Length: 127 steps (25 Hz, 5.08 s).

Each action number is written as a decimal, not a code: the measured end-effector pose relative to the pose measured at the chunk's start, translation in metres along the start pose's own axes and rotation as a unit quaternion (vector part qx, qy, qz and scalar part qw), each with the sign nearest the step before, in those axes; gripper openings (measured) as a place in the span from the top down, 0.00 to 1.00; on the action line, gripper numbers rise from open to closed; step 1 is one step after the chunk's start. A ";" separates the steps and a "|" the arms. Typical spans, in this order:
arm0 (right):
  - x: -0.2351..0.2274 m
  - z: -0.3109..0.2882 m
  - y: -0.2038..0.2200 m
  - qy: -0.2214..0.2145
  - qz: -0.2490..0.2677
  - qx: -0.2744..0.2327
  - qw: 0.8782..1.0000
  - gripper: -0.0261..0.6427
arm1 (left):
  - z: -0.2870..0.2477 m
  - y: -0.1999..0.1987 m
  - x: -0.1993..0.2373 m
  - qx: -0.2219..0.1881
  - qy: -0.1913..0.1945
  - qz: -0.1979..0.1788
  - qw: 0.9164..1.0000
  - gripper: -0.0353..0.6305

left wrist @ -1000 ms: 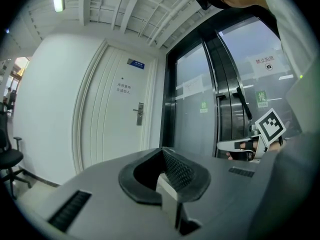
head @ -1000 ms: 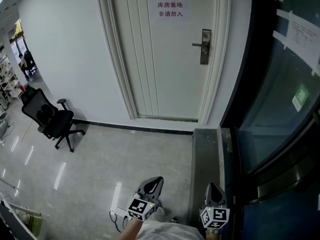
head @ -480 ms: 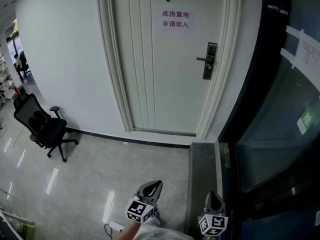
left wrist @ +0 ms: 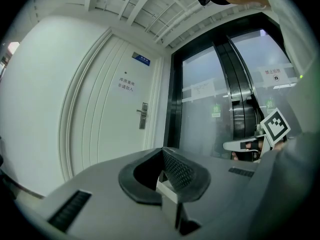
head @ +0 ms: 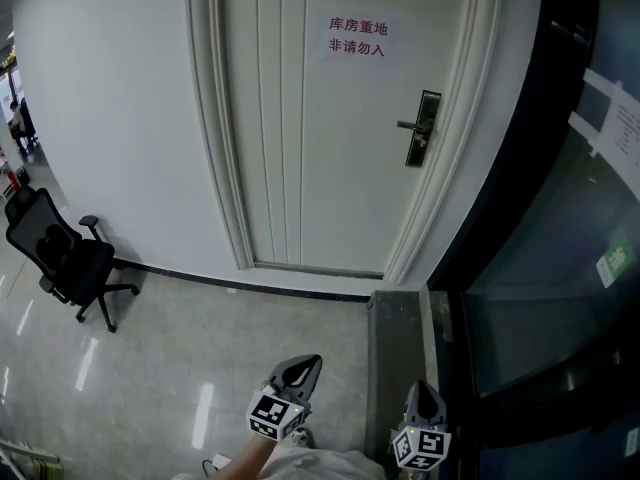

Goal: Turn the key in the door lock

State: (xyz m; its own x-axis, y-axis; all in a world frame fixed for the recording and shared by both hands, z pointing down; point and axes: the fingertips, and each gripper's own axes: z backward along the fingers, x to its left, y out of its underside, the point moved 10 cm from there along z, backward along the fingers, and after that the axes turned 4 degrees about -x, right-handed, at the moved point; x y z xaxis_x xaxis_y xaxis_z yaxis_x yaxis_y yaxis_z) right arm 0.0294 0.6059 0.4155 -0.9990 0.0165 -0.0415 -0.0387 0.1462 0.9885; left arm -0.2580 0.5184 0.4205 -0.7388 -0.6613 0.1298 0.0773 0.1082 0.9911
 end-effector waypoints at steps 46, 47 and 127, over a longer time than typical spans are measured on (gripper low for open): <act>-0.150 -0.288 -0.030 -0.041 -0.011 0.019 0.999 0.96 | -0.293 -0.009 0.066 0.020 -0.023 -0.011 0.999 0.94; -0.150 -0.291 -0.030 -0.041 -0.010 0.020 0.999 0.96 | -0.297 -0.009 0.068 0.021 -0.022 -0.010 0.999 0.94; -0.199 -0.684 -0.110 -0.027 0.104 0.011 0.994 0.96 | -0.662 -0.070 0.256 -0.026 0.037 -0.040 0.998 0.94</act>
State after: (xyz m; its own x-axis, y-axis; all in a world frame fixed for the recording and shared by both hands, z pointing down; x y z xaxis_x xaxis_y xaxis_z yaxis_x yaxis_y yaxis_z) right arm 0.2173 -0.0899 0.4145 -0.9826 0.1011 0.1560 0.1705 0.1551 0.9731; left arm -0.0095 -0.1499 0.4030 -0.6930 -0.7192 0.0495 0.0562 0.0146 0.9983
